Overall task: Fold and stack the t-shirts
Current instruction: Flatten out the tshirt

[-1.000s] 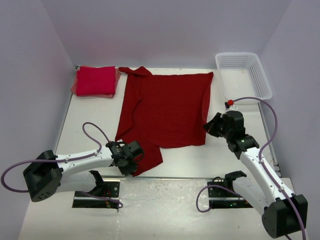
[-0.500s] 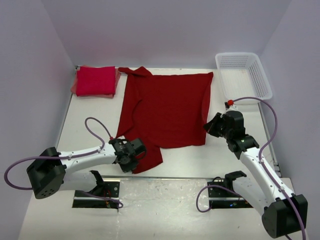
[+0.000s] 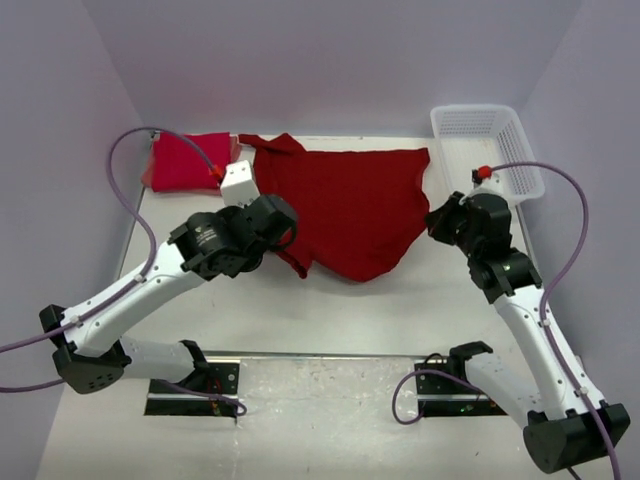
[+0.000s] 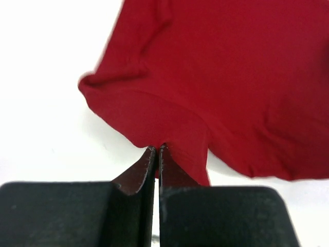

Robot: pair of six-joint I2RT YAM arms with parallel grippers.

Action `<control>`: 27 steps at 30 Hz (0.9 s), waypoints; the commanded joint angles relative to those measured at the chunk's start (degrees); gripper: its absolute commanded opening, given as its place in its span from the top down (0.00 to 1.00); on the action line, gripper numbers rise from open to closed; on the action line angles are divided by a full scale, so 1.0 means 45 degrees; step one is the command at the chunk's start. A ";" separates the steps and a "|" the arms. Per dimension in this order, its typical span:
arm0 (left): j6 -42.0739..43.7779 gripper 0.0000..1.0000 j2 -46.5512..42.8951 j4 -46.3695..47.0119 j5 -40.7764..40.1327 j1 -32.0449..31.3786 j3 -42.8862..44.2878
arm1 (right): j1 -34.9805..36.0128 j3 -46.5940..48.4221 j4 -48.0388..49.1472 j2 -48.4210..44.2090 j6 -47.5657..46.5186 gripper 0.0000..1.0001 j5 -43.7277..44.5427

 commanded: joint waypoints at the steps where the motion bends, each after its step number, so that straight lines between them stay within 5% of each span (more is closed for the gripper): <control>1: 0.3446 1.00 -0.0783 0.0638 -0.2705 0.0201 0.1690 | 0.0063 0.2083 -0.0528 0.0026 -0.0785 1.00 0.1322; 13: 0.8821 1.00 -0.0494 0.0860 -0.4210 0.0455 1.0316 | 0.0024 1.0715 -0.3691 0.2602 -0.3518 1.00 0.4489; 23: 1.3219 1.00 -0.1001 0.4643 -0.3118 0.0435 1.0657 | 0.0024 1.3474 -0.3089 0.3290 -0.5744 1.00 0.3492; 27: 1.5483 1.00 -0.0611 0.6247 -0.4091 0.0435 1.0658 | 0.0024 1.4778 -0.3184 0.3366 -0.6643 1.00 0.4134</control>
